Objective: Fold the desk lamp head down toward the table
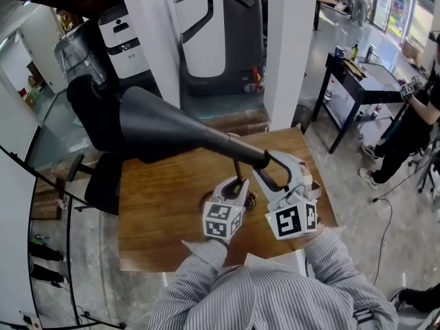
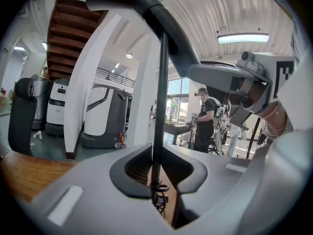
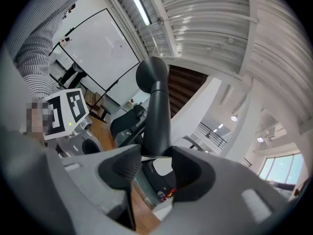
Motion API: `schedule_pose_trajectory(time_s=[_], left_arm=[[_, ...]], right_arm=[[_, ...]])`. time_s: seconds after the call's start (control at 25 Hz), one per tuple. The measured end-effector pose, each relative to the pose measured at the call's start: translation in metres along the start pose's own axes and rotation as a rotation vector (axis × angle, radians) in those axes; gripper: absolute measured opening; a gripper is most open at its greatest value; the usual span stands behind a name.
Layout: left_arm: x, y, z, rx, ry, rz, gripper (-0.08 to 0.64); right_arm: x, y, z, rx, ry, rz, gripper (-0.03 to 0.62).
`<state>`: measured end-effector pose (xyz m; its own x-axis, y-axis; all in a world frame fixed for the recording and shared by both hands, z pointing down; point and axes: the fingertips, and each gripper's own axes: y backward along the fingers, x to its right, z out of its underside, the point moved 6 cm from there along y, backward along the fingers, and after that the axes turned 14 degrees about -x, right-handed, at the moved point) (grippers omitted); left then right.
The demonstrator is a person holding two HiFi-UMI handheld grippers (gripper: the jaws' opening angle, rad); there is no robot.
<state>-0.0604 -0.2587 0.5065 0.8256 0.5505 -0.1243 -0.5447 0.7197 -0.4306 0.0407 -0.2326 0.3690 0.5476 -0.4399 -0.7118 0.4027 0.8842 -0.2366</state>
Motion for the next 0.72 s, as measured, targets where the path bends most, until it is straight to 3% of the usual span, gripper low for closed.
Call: schedule_pose_trajectory(time_s=[0.72], left_arm=[[0.002, 0.0, 0.001, -0.008, 0.0, -0.006, 0.057]], right_arm=[[0.02, 0.01, -0.007, -0.063, 0.224, -0.051, 0.192]])
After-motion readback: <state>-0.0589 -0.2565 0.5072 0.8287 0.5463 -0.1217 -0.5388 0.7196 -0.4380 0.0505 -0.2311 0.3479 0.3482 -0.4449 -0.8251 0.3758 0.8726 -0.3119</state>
